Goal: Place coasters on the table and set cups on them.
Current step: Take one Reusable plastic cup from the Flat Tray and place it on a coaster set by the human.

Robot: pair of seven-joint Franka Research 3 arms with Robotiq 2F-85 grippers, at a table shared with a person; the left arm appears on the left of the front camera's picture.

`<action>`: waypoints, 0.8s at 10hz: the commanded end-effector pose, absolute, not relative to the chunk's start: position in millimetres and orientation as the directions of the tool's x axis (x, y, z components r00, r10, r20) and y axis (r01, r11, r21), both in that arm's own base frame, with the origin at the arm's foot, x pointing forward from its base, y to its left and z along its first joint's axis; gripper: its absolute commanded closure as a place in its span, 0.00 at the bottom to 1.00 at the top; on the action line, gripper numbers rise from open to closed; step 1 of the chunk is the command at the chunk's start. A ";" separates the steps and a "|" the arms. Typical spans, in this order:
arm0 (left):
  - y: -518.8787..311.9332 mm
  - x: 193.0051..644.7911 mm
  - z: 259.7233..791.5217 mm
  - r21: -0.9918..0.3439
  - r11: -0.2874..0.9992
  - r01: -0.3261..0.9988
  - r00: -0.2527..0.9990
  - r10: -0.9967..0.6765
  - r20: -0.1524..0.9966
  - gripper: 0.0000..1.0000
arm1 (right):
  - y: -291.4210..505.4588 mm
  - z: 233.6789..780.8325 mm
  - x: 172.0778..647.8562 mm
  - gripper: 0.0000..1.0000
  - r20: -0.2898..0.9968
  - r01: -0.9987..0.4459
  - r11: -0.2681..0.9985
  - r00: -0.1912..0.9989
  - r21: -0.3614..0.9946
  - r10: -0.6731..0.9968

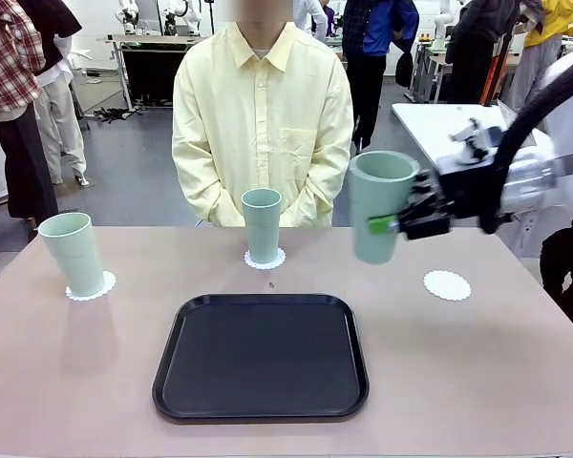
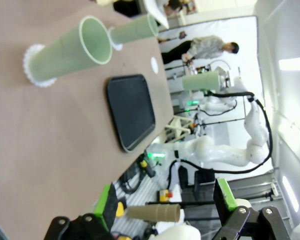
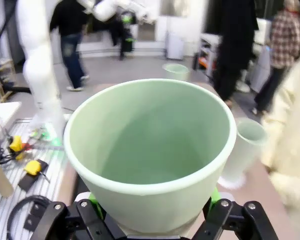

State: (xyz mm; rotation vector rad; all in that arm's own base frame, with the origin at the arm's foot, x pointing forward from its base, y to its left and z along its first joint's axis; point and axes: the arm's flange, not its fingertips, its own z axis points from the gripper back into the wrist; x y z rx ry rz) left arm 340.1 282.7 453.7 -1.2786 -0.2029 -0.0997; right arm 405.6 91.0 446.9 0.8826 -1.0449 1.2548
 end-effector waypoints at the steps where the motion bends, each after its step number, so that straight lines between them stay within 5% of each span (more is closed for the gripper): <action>1: 282.5 339.1 455.3 -0.939 0.288 0.188 0.977 0.047 0.210 0.00 | 25.3 455.2 446.3 0.15 0.948 -0.964 0.266 0.106 0.023 0.301; 8: 282.5 339.1 455.3 -0.939 0.288 0.188 0.977 0.047 0.210 0.00 | -85.8 446.3 462.9 0.15 0.947 -0.910 0.411 0.171 0.045 0.273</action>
